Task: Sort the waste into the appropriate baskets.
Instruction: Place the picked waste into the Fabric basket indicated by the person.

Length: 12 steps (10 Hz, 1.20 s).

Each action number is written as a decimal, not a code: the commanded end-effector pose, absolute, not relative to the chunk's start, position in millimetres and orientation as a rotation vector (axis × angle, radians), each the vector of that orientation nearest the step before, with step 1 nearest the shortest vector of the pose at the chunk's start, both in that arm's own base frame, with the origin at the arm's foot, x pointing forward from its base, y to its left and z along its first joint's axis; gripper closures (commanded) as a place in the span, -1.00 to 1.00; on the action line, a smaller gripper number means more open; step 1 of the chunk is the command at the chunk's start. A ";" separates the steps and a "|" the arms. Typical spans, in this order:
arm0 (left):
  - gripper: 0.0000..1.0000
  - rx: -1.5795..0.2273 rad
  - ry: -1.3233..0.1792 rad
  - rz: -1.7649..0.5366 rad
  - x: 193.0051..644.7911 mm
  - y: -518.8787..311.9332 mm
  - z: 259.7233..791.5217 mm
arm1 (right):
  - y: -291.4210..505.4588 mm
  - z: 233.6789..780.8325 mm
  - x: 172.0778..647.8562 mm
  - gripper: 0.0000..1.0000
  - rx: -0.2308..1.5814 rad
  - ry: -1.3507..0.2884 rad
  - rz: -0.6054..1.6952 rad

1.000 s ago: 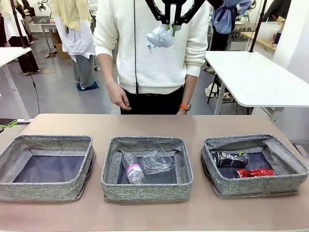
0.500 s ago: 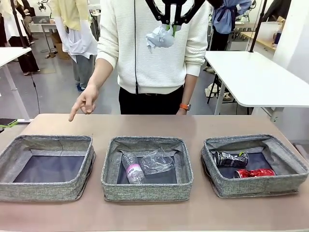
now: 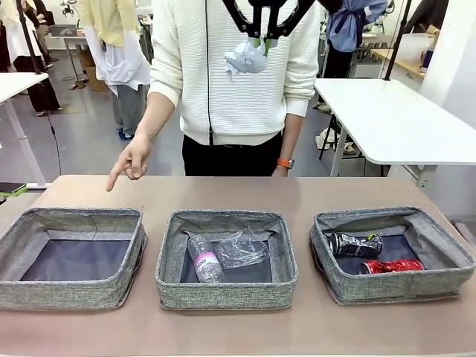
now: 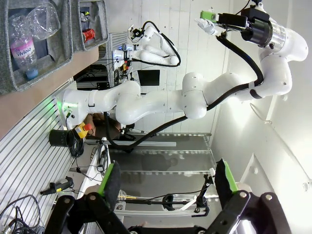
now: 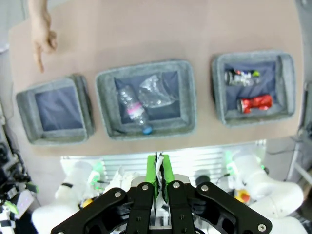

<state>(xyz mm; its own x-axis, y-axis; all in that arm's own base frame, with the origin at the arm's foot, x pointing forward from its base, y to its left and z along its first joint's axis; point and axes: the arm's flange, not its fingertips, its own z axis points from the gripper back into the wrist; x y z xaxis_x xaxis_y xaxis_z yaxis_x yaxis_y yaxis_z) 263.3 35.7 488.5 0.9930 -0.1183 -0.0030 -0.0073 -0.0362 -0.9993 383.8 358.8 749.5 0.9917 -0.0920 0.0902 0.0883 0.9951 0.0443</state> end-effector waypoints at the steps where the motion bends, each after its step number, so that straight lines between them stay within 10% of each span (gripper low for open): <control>1: -1.00 -1.521 0.071 -0.027 263.5 54.9 481.8 | 396.2 719.8 386.5 0.89 0.108 -0.202 0.166; 4: -1.00 -1.530 -0.134 0.247 255.6 152.3 466.7 | 573.6 634.3 386.9 0.89 0.200 -0.167 0.415; 7: -1.00 -1.545 -0.267 0.482 236.6 208.5 447.5 | 621.1 614.2 349.8 0.89 -0.092 -0.146 0.641; 12: -1.00 -1.536 -0.176 0.333 240.0 187.2 457.6 | 616.5 520.3 326.0 0.89 0.439 -0.404 0.825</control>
<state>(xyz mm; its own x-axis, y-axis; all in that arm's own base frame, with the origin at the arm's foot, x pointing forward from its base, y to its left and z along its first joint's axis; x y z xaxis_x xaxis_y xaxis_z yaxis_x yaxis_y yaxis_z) 244.3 186.2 456.1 0.9424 0.3205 -0.0955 -0.1035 0.0081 -0.9946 333.9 639.8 565.1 0.6793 0.6020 0.4198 -0.7048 0.6944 0.1447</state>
